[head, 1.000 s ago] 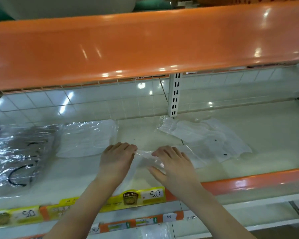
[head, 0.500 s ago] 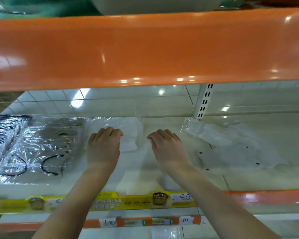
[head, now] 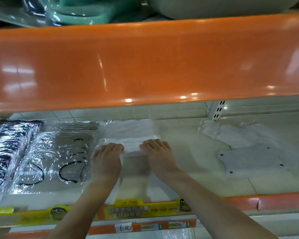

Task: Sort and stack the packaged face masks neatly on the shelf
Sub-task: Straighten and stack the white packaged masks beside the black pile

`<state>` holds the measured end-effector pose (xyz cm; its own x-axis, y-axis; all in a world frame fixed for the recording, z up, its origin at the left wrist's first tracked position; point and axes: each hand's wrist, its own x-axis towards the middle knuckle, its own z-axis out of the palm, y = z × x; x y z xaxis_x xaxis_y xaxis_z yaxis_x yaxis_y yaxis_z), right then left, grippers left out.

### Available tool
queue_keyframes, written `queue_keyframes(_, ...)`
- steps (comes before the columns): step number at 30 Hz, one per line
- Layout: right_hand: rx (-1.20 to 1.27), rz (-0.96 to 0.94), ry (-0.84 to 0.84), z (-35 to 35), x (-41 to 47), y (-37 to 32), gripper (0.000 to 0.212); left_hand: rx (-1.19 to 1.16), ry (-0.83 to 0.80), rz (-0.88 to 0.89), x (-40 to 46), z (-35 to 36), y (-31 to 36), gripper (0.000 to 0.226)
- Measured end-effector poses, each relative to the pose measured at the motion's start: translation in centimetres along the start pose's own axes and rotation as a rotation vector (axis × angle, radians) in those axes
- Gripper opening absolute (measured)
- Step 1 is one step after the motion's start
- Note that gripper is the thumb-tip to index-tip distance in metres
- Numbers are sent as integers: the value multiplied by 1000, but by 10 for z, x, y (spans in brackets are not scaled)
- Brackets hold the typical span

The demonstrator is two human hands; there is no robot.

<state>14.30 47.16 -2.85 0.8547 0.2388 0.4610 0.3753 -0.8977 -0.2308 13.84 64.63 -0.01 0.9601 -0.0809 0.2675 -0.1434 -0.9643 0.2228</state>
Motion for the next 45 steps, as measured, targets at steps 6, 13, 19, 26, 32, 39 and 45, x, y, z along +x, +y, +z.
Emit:
queue_keyframes(6,-7,76,-93,9,4,-10,36,-29,-166,53,-5,8,6,37)
queue_keyframes(13,9,138,-202,14,2,-22,43,102,-303,68,-3,6,8,52)
queue_keyframes(19,101,113,-249,13,-3,-22,50,156,-341,38,-2,6,17,48)
queue_keyframes(26,233,88,-65,-17,-7,-7,41,54,-202,126,-5,10,53,43)
queue_keyframes(32,158,242,102,-62,-40,37,38,-33,-178,295,-11,9,112,42)
queue_keyframes(39,-63,543,-95,-93,-104,96,43,-133,-248,466,-29,32,184,32)
queue_keyframes(45,-41,613,-217,-114,-131,123,58,-146,-363,386,-43,50,240,46)
